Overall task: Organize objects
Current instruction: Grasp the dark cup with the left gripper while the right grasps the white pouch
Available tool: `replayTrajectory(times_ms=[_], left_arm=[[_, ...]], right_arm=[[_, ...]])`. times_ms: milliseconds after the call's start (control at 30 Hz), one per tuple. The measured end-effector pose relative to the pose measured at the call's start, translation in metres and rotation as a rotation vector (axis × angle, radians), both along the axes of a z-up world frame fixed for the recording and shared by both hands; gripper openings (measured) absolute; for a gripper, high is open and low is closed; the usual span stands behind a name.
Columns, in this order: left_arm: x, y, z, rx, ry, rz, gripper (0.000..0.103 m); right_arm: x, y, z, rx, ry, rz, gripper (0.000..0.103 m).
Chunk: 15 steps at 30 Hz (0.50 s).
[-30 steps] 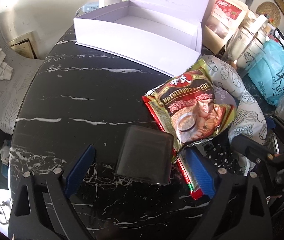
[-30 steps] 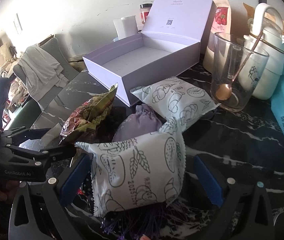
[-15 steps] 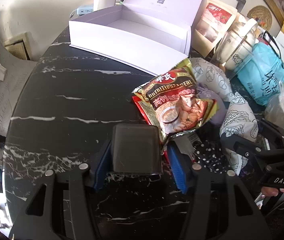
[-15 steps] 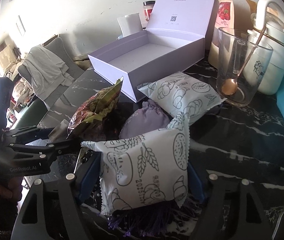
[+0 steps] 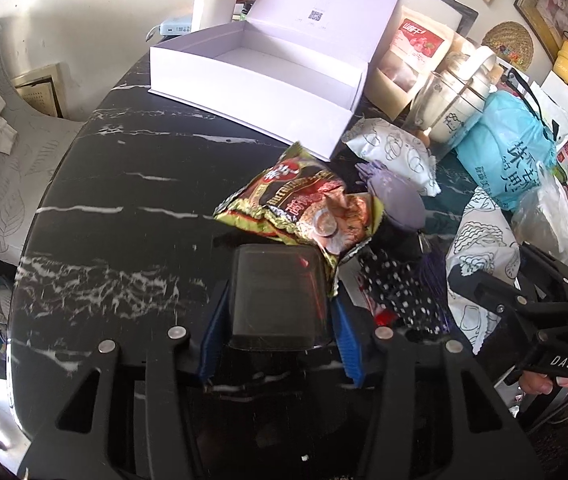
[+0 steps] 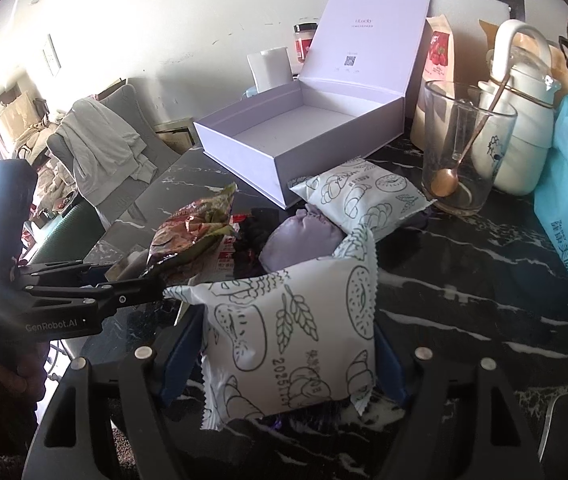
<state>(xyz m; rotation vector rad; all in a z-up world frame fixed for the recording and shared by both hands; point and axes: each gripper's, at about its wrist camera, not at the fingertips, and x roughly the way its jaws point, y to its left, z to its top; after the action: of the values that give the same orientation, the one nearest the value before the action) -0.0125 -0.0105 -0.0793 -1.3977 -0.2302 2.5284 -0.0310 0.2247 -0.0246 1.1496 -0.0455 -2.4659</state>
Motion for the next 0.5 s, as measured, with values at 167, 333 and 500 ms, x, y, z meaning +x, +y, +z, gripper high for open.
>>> replayTrajectory(times_ms=[167,333,500], left_arm=[[0.016,0.001,-0.003,-0.014,-0.018,0.008,0.047],[0.029,0.0,-0.009,-0.027,-0.03,0.027,0.047],[0.035,0.003,-0.014,-0.05,-0.037,0.018,0.047]], right_arm=[[0.016,0.001,0.004,-0.007,0.013,-0.003,0.076],[0.031,0.004,0.005,-0.02,0.009,-0.01,0.076],[0.046,0.005,0.007,-0.022,0.016,-0.012,0.076]])
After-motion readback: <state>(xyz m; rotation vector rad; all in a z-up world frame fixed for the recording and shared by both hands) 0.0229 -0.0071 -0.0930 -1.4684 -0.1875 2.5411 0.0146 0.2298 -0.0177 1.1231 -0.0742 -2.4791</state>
